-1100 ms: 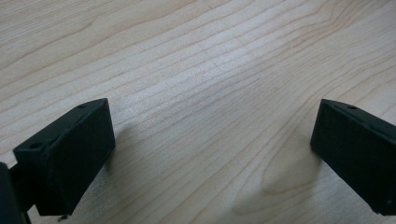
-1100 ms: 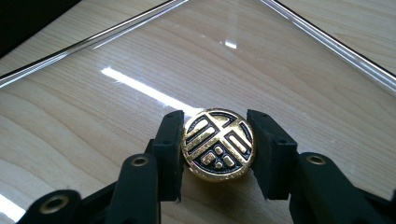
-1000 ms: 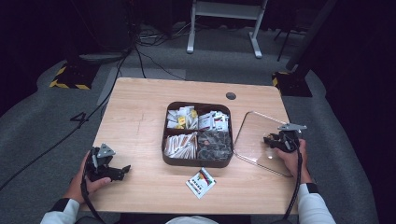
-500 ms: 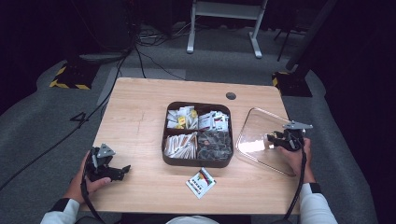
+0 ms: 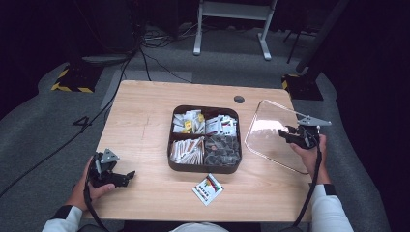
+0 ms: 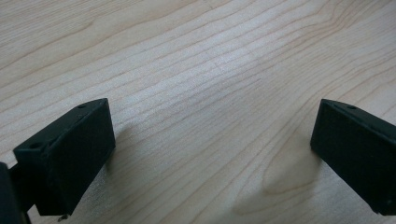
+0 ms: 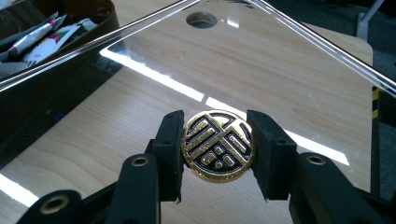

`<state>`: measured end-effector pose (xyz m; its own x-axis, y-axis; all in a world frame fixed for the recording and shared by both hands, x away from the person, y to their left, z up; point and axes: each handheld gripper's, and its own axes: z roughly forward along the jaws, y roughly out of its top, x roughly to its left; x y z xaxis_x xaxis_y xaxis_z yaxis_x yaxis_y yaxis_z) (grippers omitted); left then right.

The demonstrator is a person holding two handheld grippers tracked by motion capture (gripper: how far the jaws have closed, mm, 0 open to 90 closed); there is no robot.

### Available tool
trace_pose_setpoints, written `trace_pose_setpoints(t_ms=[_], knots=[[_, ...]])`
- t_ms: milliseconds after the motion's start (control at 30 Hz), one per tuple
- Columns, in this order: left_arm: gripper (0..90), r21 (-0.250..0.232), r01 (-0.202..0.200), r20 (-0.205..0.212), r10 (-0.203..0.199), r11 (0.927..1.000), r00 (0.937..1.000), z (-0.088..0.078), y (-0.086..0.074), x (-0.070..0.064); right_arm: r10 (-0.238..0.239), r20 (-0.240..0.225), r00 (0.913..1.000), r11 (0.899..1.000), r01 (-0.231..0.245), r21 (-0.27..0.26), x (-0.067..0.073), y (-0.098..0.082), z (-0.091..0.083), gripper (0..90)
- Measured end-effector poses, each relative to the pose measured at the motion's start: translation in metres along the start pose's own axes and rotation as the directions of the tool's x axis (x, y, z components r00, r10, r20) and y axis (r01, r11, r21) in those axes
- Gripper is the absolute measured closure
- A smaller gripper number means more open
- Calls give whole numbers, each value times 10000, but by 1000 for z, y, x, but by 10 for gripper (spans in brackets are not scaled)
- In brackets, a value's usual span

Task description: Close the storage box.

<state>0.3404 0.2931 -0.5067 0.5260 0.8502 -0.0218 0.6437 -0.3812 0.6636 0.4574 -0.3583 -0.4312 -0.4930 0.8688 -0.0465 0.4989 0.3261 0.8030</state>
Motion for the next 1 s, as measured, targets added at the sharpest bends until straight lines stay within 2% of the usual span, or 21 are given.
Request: trace_pose_setpoints(t_ms=[500, 1000], knots=[[0, -1, 6, -8, -6, 10000, 10000, 0, 0, 0, -594, -138, 9981, 9975, 588, -380, 22, 32, -6, 591], [1, 2, 14, -29, -14, 10000, 10000, 0, 0, 0, -785, -572, 9953, 9946, 744, -718, 39, 51, -4, 591]])
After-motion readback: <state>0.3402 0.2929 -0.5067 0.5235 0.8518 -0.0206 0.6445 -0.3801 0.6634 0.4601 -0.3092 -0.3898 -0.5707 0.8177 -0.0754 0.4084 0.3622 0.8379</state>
